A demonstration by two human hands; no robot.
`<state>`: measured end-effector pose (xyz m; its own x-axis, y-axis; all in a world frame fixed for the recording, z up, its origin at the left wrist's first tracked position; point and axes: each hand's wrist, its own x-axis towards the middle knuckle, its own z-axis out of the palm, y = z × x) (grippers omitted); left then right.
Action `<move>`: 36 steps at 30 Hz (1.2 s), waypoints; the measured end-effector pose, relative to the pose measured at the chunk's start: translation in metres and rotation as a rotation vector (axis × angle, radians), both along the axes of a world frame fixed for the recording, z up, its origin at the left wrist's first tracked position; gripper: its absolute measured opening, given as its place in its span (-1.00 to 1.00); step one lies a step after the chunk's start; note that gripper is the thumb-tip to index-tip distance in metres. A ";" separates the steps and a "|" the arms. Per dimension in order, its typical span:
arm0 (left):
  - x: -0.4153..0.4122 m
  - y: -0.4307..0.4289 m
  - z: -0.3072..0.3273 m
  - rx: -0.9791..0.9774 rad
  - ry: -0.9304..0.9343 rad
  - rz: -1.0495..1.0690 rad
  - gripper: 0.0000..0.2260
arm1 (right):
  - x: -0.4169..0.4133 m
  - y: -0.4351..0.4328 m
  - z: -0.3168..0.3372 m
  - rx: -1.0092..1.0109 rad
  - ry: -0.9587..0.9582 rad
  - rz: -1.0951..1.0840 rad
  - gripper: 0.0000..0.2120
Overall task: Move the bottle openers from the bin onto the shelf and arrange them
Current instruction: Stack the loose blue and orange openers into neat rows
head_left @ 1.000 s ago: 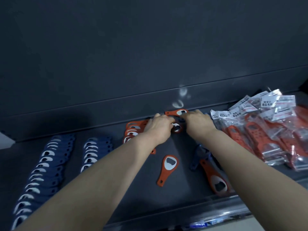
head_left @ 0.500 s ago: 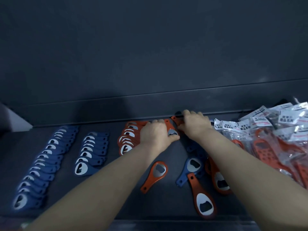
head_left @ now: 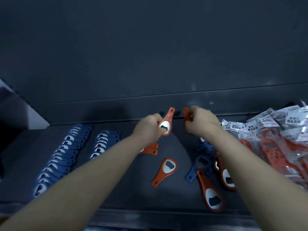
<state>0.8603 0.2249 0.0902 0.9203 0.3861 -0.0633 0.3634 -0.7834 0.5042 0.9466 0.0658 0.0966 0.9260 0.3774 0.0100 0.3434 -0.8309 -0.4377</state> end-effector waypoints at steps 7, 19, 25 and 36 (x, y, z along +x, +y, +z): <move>-0.069 0.067 0.009 -0.033 0.133 -0.292 -0.83 | -0.064 0.009 0.008 0.152 0.046 -0.076 -0.81; -0.079 0.079 -0.016 0.088 0.032 -0.323 -0.79 | -0.144 0.037 -0.010 0.366 0.199 -0.066 -0.82; -0.078 0.083 -0.025 -0.033 -0.077 -0.263 -0.83 | -0.158 0.060 -0.029 0.120 0.164 0.029 -0.82; -0.079 0.101 -0.031 0.248 0.041 -0.429 -0.52 | -0.149 0.075 -0.051 -0.237 -0.112 0.234 -0.49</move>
